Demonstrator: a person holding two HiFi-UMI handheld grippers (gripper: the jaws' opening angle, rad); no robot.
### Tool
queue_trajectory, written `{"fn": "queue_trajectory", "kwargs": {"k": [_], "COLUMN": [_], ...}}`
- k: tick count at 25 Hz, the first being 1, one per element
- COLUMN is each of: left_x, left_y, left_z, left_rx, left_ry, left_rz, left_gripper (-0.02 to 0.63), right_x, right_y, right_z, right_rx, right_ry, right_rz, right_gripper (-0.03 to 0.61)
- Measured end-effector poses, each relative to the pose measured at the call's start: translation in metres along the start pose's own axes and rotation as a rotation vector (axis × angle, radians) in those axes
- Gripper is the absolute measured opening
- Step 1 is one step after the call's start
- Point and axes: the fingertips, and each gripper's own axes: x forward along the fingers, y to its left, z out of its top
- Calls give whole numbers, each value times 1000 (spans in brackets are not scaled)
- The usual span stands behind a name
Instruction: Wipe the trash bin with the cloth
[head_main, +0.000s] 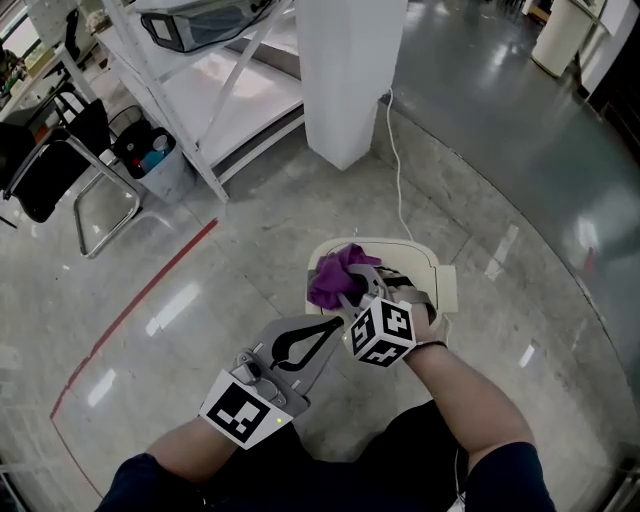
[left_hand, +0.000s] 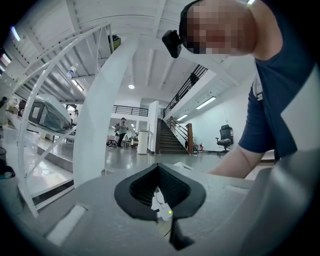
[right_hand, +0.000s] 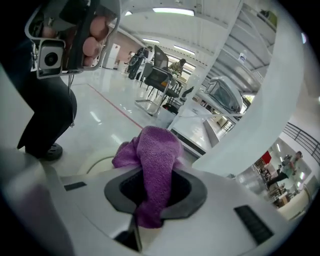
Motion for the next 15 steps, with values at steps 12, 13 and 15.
{"fn": "queue_trajectory", "kwargs": {"k": [12, 13, 15], "left_x": [1, 1, 0], "left_y": [-6, -7, -9], "left_z": [-6, -8, -10], "left_rx": [-8, -10, -17], "left_ry": [2, 6, 13], "left_rz": [-28, -34, -41], "left_gripper": [-2, -2, -2], "right_x": [-39, -45, -56], "right_y": [-9, -13, -20], "right_z": [-55, -65, -83], "right_rx": [37, 55, 91], "right_ry": [62, 75, 101], "right_rz": [-62, -76, -105], "right_gripper": [78, 78, 78]}}
